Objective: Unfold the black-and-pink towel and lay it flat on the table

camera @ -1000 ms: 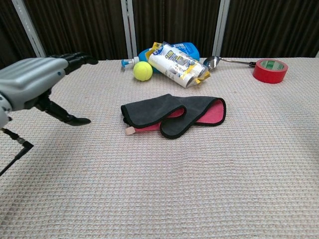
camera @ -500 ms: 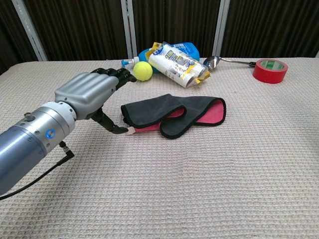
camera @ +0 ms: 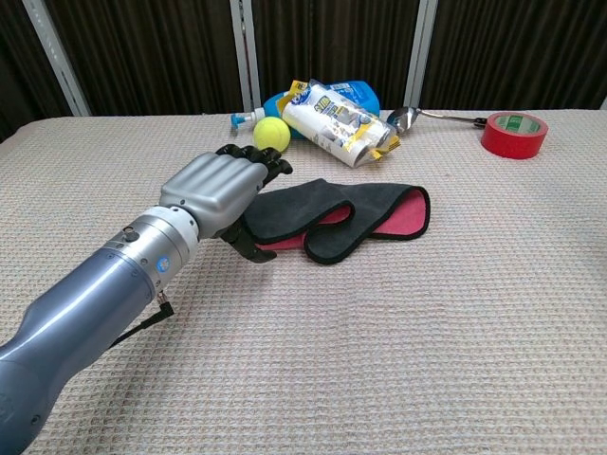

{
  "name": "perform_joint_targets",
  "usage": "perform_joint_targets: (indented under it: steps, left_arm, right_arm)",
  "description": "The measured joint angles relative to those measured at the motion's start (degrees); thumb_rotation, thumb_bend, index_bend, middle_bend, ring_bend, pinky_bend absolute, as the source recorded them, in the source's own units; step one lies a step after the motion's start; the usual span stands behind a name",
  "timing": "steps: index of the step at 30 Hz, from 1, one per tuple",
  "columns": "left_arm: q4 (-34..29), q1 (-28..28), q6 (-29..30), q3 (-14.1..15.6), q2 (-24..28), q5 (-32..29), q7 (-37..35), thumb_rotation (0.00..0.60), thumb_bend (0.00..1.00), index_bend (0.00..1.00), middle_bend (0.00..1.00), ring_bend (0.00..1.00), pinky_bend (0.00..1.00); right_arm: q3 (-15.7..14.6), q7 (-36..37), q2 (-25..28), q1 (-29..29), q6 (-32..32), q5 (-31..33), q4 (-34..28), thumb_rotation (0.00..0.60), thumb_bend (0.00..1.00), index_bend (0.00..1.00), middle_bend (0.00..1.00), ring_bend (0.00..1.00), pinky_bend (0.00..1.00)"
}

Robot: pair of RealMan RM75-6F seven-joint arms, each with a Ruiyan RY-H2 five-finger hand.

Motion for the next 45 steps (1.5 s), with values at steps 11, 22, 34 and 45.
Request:
perform_joint_targets:
  steps: [11,22,34,45]
  left_arm:
    - [5.9,-2.9,-0.9,0.0,-2.8,-0.9,-0.4,0.600,0.13,0.11,0.02,0.00,0.01]
    - [10.1,-5.6,-0.7,-1.3,-4.5,-1.3,-2.4,0.600,0.16,0.11,0.03,0.00,0.01]
    - [10.9,-7.3,0.3,-2.1,-4.3,-1.0,-4.5,0.600,0.22,0.12,0.04,0.00,0.01]
    - [12.5,-7.2,-0.3,-1.4,-3.9,-1.8,-6.0,0.600,0.24,0.16,0.05,0.00,0.01]
  right_arm:
    - [0.5,0.3,-0.1,0.0,-0.2,0.6,0.5,0.600,0.31,0.00,0.00,0.00,0.09]
    - [0.8,0.4,-0.3,0.0,-0.3,1.2,0.7,0.600,0.31,0.00,0.00,0.00,0.09]
    - [0.9,0.3,-0.6,0.1,-1.0,1.8,1.2,0.600,0.31,0.00,0.00,0.00,0.09]
    - [0.8,0.2,-0.8,0.2,-1.4,2.0,1.5,0.600,0.31,0.00,0.00,0.00,0.09]
